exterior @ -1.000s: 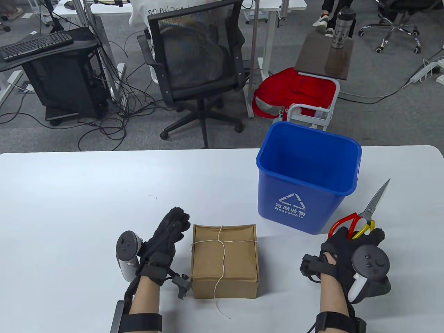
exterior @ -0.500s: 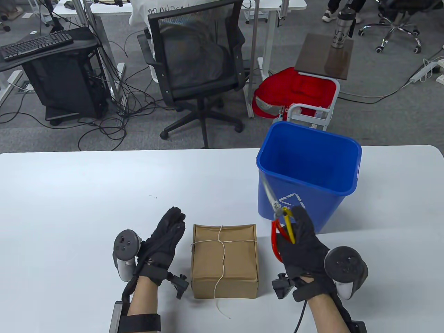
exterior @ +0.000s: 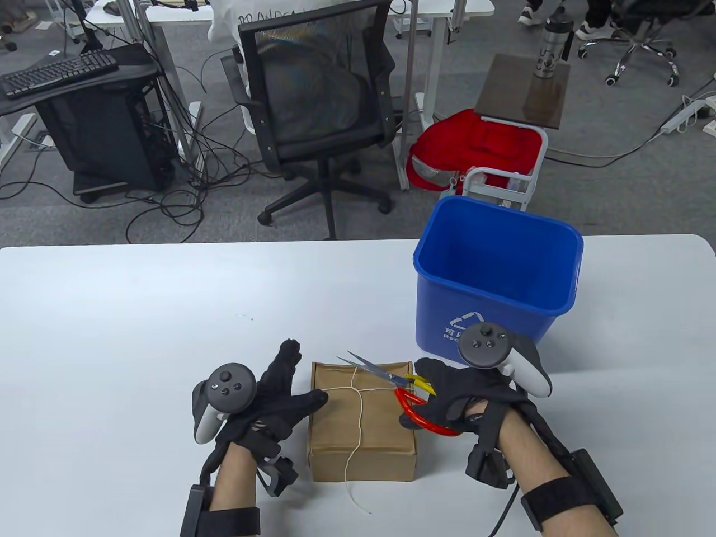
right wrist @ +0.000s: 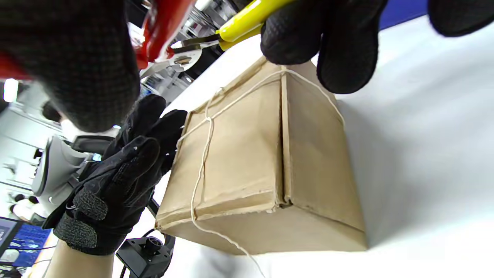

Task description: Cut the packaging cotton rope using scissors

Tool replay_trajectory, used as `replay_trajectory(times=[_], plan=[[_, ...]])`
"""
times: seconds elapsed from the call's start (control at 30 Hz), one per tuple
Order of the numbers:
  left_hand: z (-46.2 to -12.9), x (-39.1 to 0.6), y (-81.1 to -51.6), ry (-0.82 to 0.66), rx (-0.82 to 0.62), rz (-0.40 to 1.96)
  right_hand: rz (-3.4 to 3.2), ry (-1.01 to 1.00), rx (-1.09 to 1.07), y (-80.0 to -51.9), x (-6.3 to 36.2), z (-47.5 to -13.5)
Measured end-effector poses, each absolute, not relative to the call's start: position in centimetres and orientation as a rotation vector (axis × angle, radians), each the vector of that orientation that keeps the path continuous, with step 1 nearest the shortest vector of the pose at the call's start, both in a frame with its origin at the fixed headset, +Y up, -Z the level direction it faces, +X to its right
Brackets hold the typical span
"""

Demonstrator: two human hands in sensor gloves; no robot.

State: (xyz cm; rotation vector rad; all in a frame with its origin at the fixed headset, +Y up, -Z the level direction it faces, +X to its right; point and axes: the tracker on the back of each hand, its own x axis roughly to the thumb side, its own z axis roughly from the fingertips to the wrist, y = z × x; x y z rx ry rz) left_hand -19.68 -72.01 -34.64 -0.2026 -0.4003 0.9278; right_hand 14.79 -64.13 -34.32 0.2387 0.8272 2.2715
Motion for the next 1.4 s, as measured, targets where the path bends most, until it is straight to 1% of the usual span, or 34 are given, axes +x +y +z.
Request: replay_trajectory(times=[0.03, 0.17, 0.23, 0.4, 0.67, 1.03, 1.13, 1.33, 1.4], plan=[[-34.6, -19.5, -72.0, -0.399, -0.218, 0.914, 2.268, 0.909, 0.229, -64.1, 14.9, -34.7], [-34.7, -18.9, -72.2, -0.39, -0.282, 0.83, 2.335, 1.031, 0.204, -63.8, 15.0, -35.4], [-34.8, -18.8, -72.2, -0.392, -0.292, 0.879, 2.349, 1.063, 0.194, -63.6, 15.0, -35.8], [-34.8, -18.8, -72.5, -0.395, -0.31, 0.894, 2.331, 1.12, 0.168, -63.7, 14.8, -36.9], [-34.8, -18.8, -72.7, -0.395, -0.315, 0.918, 2.291, 1.192, 0.175, -63.6, 12.8, -38.7], [-34.8, -18.8, -72.8, -0.394, -0.318, 0.931, 2.275, 1.165, 0.234, -64.4, 11.6, -39.8], [-34.8, -18.8, -72.9, -0.391, -0.319, 0.936, 2.316, 1.054, 0.303, -64.4, 11.2, -40.0], [-34.9, -18.8, -73.0, -0.388, -0.321, 0.945, 2.274, 1.016, 0.339, -64.5, 11.7, -39.4], [-34.9, -18.9, -73.0, -0.388, -0.323, 0.95, 2.271, 0.922, 0.373, -64.5, 12.0, -39.1]])
